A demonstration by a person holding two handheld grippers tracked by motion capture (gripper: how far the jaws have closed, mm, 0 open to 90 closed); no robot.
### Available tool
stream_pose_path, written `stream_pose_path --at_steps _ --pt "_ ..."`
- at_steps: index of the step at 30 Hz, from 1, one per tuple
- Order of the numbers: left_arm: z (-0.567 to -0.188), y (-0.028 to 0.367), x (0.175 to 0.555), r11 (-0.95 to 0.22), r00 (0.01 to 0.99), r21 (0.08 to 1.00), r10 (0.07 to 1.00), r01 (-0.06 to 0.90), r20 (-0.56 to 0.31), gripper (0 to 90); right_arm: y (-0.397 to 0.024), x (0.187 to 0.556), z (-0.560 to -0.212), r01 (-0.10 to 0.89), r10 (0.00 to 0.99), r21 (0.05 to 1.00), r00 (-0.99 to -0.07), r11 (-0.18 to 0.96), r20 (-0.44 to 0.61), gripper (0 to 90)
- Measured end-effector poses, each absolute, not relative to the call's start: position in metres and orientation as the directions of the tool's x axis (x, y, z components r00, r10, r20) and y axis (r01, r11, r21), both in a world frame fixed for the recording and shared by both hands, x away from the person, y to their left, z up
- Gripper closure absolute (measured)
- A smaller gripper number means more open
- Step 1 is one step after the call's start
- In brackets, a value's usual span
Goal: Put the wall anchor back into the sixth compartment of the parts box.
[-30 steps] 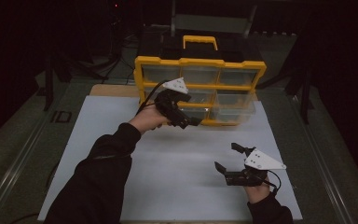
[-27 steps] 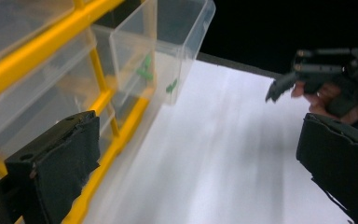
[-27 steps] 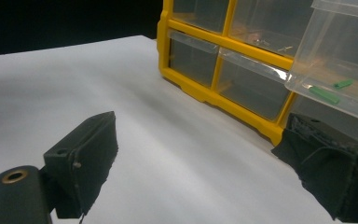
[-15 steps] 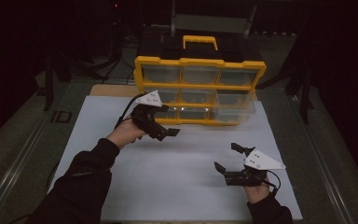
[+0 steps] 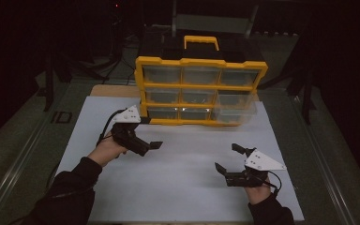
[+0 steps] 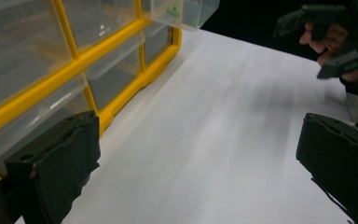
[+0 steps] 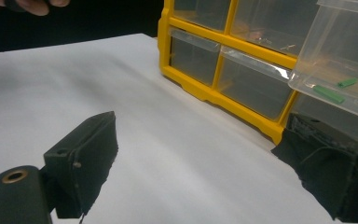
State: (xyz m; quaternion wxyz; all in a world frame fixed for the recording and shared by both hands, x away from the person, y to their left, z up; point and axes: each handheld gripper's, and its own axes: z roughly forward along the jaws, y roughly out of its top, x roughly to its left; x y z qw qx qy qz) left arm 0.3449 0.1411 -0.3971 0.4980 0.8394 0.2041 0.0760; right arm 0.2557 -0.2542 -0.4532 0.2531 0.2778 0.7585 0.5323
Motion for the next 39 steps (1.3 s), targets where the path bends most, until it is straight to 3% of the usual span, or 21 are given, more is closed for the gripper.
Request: stream_pose_path --at_steps 13,39 --pt "-0.417 0.160 0.314 -0.401 0.887 0.873 0.456 0.277 -0.072 0.0 -0.254 0.256 -0.454 0.154 0.691 0.947 -0.717 0.282 -0.090 10.7" --pt "-0.481 0.200 0.255 -0.332 0.787 0.892 0.615 0.306 -0.042 0.0 -0.254 0.258 -0.458 0.166 0.695 0.940 -0.713 0.298 -0.094 10.7"
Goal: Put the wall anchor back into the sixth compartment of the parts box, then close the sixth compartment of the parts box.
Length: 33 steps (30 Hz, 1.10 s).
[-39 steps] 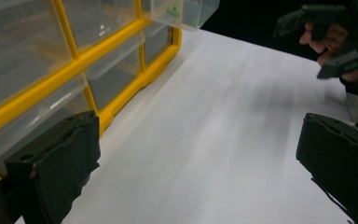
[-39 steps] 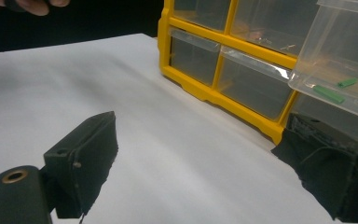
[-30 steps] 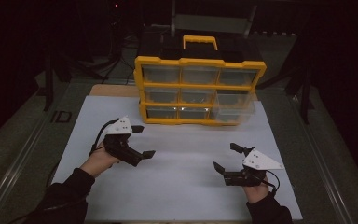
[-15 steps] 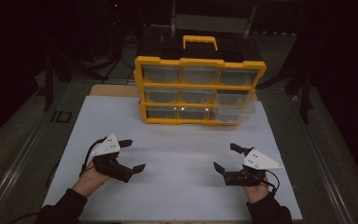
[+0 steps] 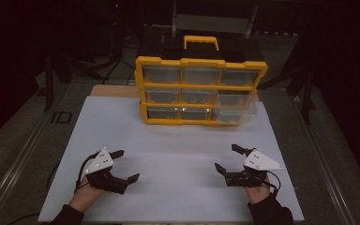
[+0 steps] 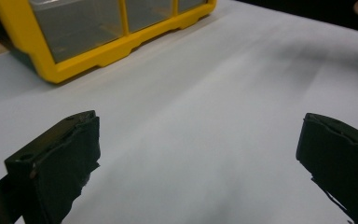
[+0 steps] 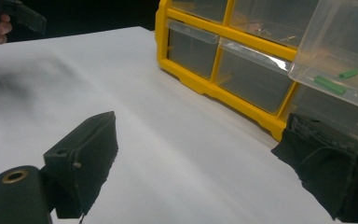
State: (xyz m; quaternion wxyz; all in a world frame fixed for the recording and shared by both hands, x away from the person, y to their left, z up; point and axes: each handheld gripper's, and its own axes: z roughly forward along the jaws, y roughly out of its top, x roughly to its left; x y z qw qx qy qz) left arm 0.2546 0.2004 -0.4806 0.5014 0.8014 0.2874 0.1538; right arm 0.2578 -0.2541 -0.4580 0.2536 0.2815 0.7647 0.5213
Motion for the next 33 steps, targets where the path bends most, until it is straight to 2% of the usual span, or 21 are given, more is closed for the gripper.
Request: stream_pose_path --at_steps 6,21,33 --pt "-0.489 0.202 0.251 -0.301 0.742 0.899 0.669 0.318 -0.038 0.0 -0.255 0.257 -0.458 0.165 0.696 0.940 -0.712 0.299 -0.096 10.7" --pt "-0.491 0.203 0.249 -0.259 0.737 0.918 0.674 0.301 -0.051 0.0 -0.256 0.256 -0.457 0.168 0.696 0.940 -0.712 0.296 -0.092 10.7" --pt "-0.491 0.201 0.248 -0.257 0.753 0.922 0.655 0.290 -0.055 0.0 -0.260 0.250 -0.422 0.122 0.739 0.951 -0.659 0.285 -0.137 10.1"
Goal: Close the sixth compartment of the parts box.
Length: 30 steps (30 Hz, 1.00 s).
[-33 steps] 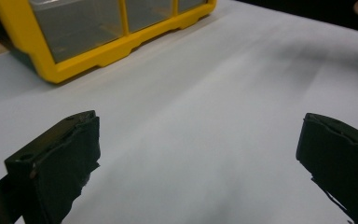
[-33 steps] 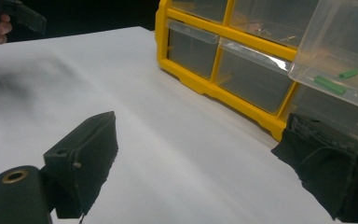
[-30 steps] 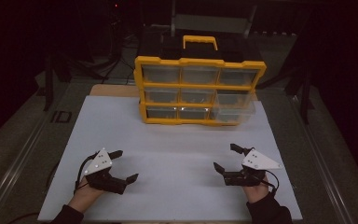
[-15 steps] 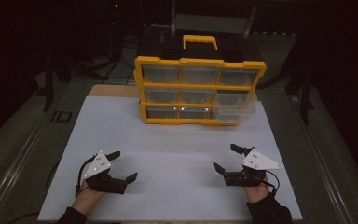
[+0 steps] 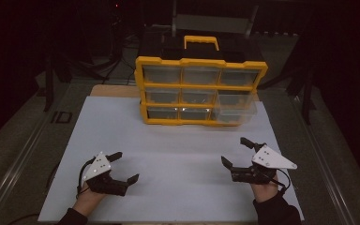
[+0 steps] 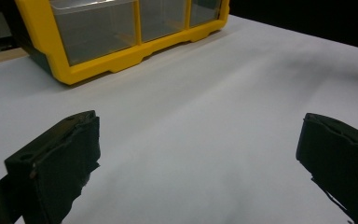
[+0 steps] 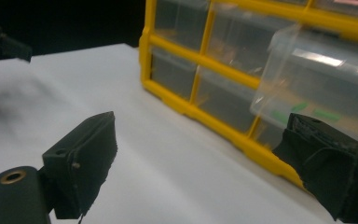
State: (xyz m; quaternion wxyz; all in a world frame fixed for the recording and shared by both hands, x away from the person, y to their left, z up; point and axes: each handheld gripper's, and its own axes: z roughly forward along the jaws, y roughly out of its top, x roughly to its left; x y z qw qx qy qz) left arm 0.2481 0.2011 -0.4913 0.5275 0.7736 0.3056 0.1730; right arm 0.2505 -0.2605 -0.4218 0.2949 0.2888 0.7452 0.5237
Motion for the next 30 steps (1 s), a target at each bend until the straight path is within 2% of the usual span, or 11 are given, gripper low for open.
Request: stream_pose_path --at_steps 9,21,26,30 --pt "-0.492 0.201 0.248 -0.252 0.753 0.923 0.655 0.293 -0.060 0.0 -0.256 0.251 -0.399 0.099 0.795 0.952 -0.578 0.291 -0.183 9.3" --pt "-0.493 0.200 0.248 -0.250 0.759 0.924 0.649 0.289 -0.062 0.0 -0.256 0.272 -0.419 0.179 0.850 0.942 -0.501 0.285 -0.162 9.5" --pt "-0.493 0.200 0.248 -0.245 0.762 0.926 0.644 0.288 -0.066 0.0 -0.259 0.279 -0.428 0.201 0.864 0.943 -0.485 0.264 -0.139 14.7" --pt "-0.492 0.200 0.248 -0.248 0.765 0.925 0.640 0.287 -0.066 0.0 -0.262 0.286 -0.434 0.223 0.878 0.941 -0.462 0.256 -0.129 24.3"
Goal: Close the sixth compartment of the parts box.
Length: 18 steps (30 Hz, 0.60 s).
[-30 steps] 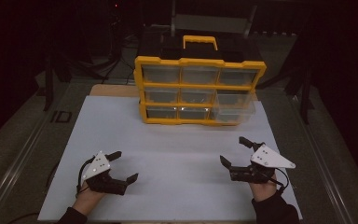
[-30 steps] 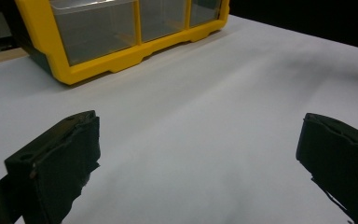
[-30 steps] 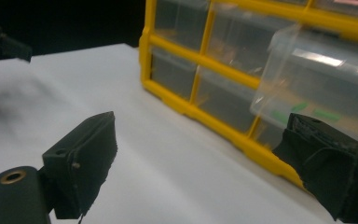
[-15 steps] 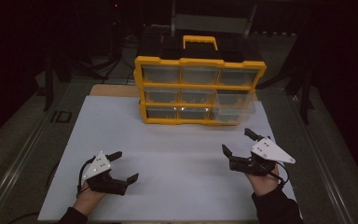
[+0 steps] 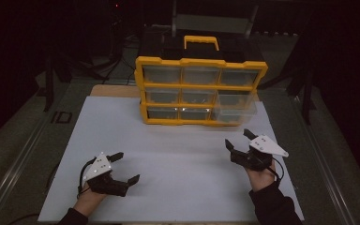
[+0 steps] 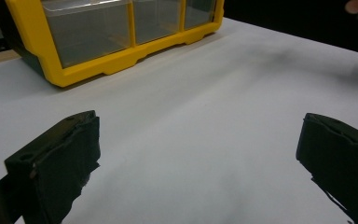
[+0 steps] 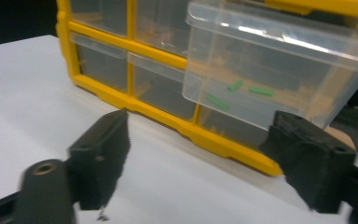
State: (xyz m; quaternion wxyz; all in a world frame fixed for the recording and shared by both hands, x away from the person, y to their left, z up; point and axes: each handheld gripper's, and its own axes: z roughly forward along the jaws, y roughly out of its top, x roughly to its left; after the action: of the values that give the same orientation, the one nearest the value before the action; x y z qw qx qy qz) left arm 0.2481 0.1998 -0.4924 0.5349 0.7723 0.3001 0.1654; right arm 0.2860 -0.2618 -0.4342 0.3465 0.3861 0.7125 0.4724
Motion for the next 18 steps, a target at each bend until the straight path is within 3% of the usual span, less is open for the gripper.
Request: stream_pose_path --at_steps 6,9,11,14,18 --pt "-0.492 0.200 0.248 -0.248 0.766 0.926 0.639 0.284 -0.064 0.0 -0.264 0.298 -0.440 0.256 0.913 0.936 -0.386 0.240 -0.129 53.3" --pt "-0.492 0.199 0.248 -0.250 0.767 0.925 0.638 0.285 -0.065 0.0 -0.266 0.304 -0.441 0.262 0.933 0.940 -0.339 0.220 -0.124 74.6" --pt "-0.493 0.199 0.248 -0.249 0.768 0.926 0.637 0.285 -0.065 0.0 -0.267 0.307 -0.440 0.262 0.937 0.940 -0.324 0.219 -0.128 84.2" --pt "-0.493 0.200 0.248 -0.248 0.768 0.926 0.638 0.285 -0.066 0.0 -0.269 0.313 -0.439 0.268 0.944 0.939 -0.302 0.214 -0.129 89.4" --pt "-0.493 0.200 0.249 -0.248 0.767 0.926 0.638 0.286 -0.067 0.0 -0.270 0.320 -0.437 0.275 0.949 0.936 -0.285 0.218 -0.137 89.9"
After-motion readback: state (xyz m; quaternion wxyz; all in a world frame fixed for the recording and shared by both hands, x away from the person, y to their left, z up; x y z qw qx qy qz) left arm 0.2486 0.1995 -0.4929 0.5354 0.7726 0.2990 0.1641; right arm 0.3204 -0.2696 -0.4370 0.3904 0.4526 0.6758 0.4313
